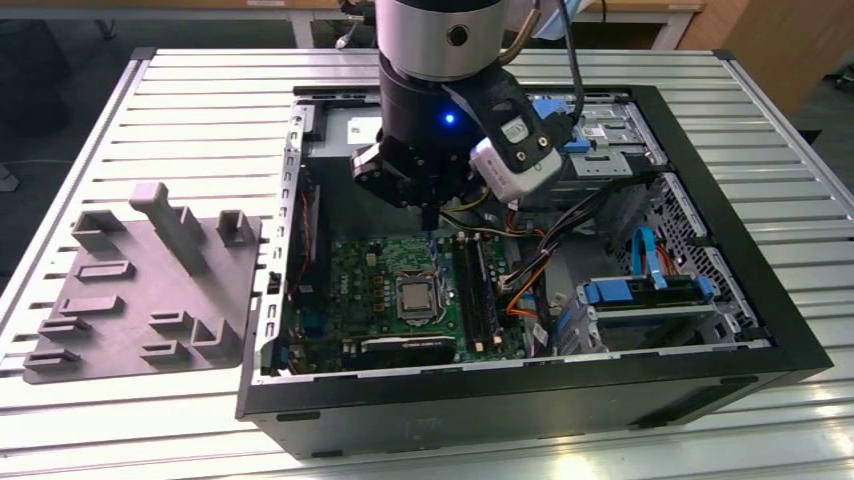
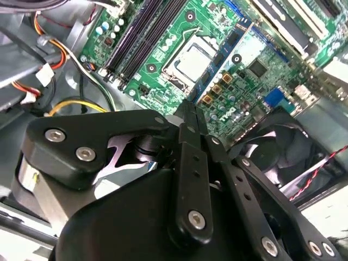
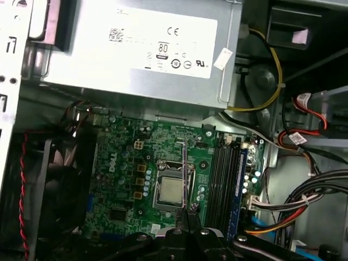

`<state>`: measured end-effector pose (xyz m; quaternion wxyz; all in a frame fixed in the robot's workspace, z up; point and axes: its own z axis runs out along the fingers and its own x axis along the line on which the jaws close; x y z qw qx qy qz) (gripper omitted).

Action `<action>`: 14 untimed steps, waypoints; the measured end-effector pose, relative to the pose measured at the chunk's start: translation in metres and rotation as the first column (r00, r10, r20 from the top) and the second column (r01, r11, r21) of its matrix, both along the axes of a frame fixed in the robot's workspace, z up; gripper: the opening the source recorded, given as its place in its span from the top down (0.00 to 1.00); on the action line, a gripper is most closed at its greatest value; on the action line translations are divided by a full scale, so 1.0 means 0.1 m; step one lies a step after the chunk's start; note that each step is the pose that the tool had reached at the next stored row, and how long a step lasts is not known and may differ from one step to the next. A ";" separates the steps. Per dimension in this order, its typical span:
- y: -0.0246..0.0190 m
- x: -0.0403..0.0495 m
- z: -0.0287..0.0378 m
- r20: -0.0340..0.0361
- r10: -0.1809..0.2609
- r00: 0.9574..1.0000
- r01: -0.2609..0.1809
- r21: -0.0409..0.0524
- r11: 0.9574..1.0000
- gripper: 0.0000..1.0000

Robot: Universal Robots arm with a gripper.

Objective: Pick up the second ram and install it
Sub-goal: 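Insert the second ram into the second slot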

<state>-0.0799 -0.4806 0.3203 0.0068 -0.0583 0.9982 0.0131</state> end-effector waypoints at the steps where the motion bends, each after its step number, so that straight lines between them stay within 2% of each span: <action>1: 0.000 0.000 0.000 0.000 -0.002 1.000 0.002 0.000 1.000 0.89; 8: 0.000 0.000 -0.004 0.000 -0.039 0.999 0.039 0.000 0.999 0.89; 11: 0.000 0.000 -0.004 0.000 -0.039 0.999 0.039 0.000 0.999 0.89; 14: -0.002 -0.001 -0.006 0.000 -0.039 0.999 0.039 0.013 0.999 0.89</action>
